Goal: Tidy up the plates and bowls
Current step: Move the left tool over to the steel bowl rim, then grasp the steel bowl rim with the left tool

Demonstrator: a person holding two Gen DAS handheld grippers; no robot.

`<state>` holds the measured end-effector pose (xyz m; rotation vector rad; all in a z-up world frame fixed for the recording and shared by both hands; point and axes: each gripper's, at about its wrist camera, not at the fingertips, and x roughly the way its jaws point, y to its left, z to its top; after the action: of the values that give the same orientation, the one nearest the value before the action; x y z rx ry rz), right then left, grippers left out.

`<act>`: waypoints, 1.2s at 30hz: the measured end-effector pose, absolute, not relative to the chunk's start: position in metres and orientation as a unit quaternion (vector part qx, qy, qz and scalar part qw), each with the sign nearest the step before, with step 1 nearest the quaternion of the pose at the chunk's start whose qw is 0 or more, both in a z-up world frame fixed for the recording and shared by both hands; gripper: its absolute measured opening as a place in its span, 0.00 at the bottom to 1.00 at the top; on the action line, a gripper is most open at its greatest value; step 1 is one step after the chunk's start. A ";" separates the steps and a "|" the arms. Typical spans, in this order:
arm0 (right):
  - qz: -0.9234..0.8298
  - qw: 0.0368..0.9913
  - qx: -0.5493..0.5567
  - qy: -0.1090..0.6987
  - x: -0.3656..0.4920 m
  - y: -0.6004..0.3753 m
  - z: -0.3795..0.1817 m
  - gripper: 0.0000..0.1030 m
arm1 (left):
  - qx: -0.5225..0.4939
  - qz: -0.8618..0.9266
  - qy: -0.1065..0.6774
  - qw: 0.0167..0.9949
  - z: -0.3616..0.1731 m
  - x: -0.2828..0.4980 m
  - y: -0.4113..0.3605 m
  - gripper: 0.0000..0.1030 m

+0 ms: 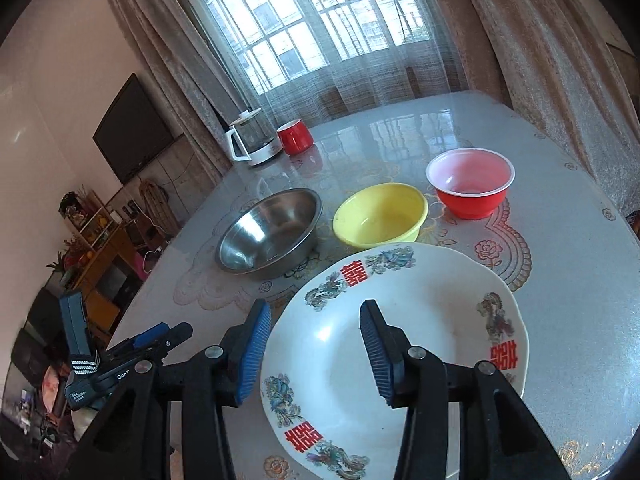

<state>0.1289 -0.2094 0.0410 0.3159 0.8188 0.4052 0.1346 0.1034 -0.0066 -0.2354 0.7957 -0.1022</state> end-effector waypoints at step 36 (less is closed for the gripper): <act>0.187 0.844 0.111 0.491 0.280 -0.125 -0.018 0.21 | -0.117 -0.080 0.400 0.906 0.000 0.232 0.096 0.28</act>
<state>0.2803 -0.1253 -0.0178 0.2337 1.0360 0.3949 0.2323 0.0961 -0.0001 -0.2426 0.8255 -0.1647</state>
